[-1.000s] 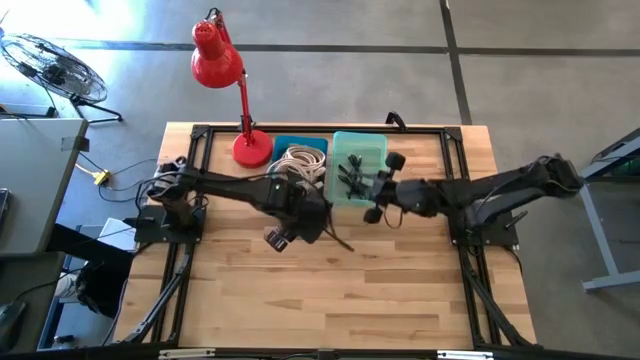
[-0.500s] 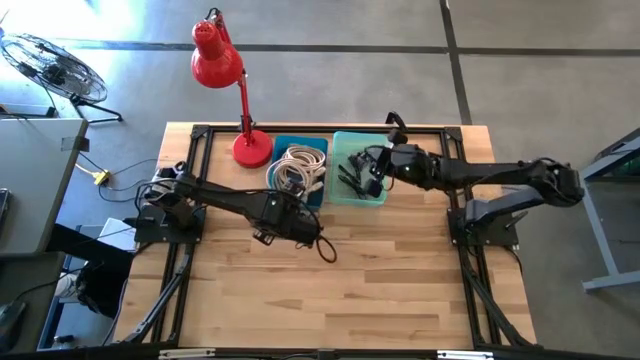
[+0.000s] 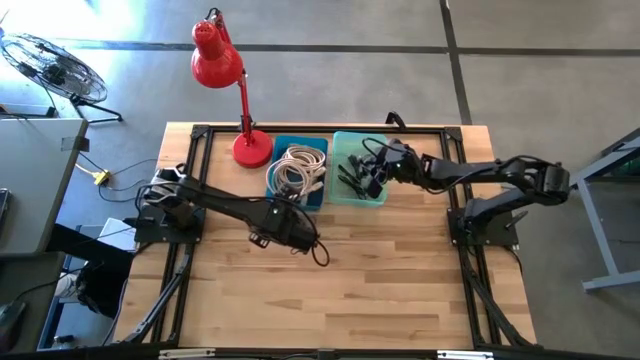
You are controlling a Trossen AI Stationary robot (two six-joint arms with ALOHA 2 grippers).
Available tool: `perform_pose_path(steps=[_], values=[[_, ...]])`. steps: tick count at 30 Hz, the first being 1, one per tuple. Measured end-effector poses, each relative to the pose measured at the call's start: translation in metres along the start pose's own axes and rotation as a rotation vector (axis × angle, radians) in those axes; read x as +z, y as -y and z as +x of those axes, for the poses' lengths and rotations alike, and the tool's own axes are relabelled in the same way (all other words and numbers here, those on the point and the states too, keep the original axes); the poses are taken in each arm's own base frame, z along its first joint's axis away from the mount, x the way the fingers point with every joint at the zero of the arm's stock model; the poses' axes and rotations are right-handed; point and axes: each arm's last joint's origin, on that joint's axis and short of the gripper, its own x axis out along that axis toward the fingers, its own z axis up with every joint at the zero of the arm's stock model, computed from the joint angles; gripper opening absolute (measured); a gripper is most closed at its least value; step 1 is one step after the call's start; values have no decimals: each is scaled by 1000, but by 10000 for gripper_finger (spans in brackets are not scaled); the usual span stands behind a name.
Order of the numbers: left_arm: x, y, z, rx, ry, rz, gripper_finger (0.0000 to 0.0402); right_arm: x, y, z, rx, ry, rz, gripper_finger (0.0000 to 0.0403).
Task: Pick & Place USB Port
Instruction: Put the black USB cable into the green bin, then return to Home Position
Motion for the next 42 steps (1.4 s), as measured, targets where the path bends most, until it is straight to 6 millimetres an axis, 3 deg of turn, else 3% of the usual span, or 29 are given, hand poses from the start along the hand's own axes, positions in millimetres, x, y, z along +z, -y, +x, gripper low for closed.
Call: perform_pose_path(steps=[2,9,13,23,27,33,38,42], values=[[-1,3,5,-6,-21,-4,188,1,0,0,17,33,23,70],[-3,15,22,-31,-87,11,188,14,-2,-1,54,86,65,210],[-5,20,29,-36,-119,13,188,24,-5,-3,68,113,64,244],[-15,31,46,32,-221,45,188,56,-26,-24,244,228,42,251],[-30,42,63,65,-320,61,188,53,-42,-32,367,203,13,251],[-64,66,94,64,-416,15,188,40,-57,-38,417,76,14,252],[-87,85,110,-12,-295,-102,188,33,-64,-46,430,10,7,252],[-103,89,109,-29,-90,-216,188,34,-63,-59,444,11,-6,252]])
